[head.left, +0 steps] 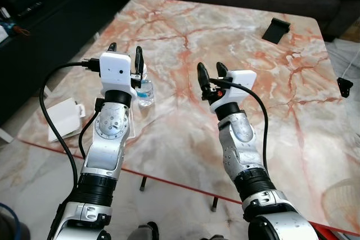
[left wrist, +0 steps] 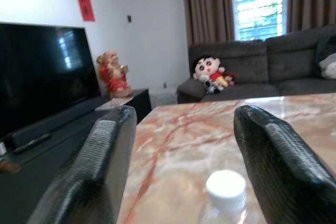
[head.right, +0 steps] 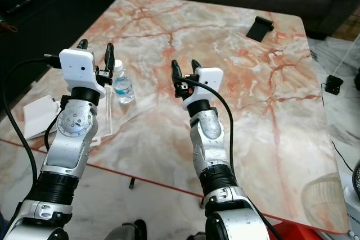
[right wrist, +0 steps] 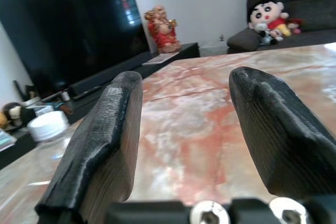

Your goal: Picking trash to rubbish bin

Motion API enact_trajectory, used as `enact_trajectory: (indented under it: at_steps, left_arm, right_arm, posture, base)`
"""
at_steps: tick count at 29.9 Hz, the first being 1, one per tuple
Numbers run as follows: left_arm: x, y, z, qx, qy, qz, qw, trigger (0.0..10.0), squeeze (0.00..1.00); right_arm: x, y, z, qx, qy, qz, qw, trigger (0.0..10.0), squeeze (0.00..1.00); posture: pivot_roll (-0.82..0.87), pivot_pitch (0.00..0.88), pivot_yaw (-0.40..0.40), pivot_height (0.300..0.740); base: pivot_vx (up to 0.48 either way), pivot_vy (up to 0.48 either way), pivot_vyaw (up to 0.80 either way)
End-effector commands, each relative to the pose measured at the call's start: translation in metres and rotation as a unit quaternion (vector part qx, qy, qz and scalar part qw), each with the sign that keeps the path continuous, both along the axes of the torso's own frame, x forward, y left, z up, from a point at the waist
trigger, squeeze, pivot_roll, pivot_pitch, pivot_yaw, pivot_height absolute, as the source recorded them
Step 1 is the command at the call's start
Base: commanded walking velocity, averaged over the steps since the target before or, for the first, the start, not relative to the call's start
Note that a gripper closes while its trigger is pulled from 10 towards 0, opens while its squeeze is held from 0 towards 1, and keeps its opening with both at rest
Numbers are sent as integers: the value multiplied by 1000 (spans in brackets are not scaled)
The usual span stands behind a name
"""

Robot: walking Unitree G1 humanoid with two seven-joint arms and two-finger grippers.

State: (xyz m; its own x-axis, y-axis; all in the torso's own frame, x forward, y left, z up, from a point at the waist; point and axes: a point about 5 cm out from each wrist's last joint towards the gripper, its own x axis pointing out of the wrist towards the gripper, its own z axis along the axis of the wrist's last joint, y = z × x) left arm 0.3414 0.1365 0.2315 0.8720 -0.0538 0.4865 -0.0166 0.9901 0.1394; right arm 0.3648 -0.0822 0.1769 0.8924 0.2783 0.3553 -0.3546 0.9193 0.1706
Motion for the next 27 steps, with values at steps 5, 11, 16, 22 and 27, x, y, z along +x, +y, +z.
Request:
enact_trajectory:
  at_steps: [5,11,16,22,27]
  left_arm:
    - [12,9,-6,9,29,3,1000,10000,1000]
    - [18,11,-5,12,35,1,999,10000,1000]
    - [19,10,-5,10,35,-2,999,10000,1000]
    - [18,14,-5,-23,36,16,999,10000,0]
    - [14,12,3,-22,12,13,1000,10000,0]
  right_arm:
    - [0,1,-1,-1,4,1,1000,10000,0]
    - [-1,1,-2,-2,4,1,1000,10000,0]
    - [-1,2,-2,-2,5,2,1000,10000,0]
    - [-1,3,-2,-1,5,3,1000,10000,0]
    - [-1,2,-3,0,7,1,1000,10000,0]
  posture:
    - [137,164,-17,740]
    - [136,157,-15,740]
    - [138,155,-14,740]
    - [137,163,-13,740]
    - [137,170,-13,740]
  base:
    - [0,0,0]
    - [0,0,0]
    - [0,0,0]
    - [0,0,0]
    - [0,0,0]
